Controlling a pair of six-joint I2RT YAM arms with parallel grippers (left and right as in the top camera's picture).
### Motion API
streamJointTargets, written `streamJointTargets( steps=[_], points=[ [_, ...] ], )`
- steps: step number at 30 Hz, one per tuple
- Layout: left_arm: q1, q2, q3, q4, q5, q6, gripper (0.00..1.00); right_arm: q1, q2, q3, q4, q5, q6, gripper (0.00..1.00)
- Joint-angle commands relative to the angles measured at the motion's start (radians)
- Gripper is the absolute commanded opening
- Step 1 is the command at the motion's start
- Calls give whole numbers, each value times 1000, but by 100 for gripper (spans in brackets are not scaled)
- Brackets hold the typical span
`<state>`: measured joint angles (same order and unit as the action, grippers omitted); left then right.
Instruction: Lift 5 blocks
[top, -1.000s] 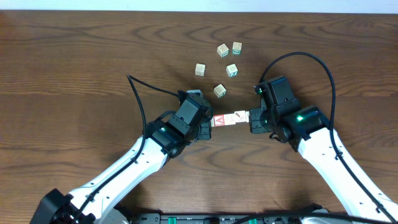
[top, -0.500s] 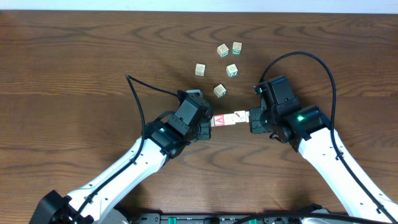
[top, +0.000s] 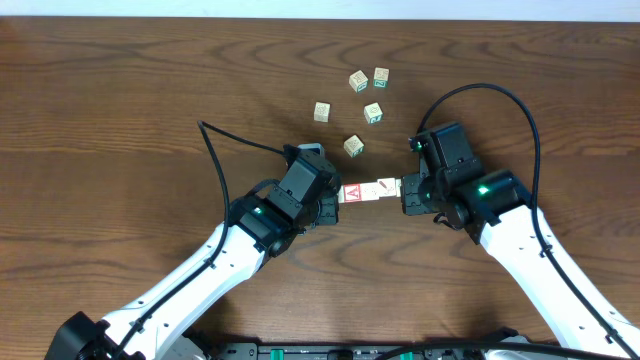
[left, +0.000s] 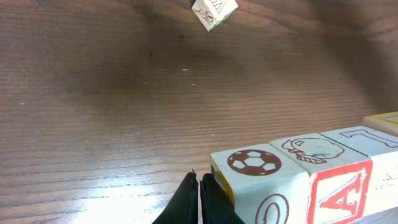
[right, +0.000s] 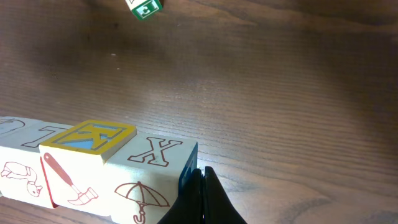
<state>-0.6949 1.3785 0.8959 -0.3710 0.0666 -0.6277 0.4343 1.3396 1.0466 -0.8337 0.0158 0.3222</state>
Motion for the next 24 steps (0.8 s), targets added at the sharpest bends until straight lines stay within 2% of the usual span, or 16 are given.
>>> streamJointTargets(
  steps=[1, 24],
  points=[
    [-48, -29, 100, 58, 203, 18, 7, 78, -14, 40, 31, -331, -1, 1],
    [-48, -29, 155, 13, 202, 37, 7, 78, -16, 74, 3, -326, -1, 1]
  ],
)
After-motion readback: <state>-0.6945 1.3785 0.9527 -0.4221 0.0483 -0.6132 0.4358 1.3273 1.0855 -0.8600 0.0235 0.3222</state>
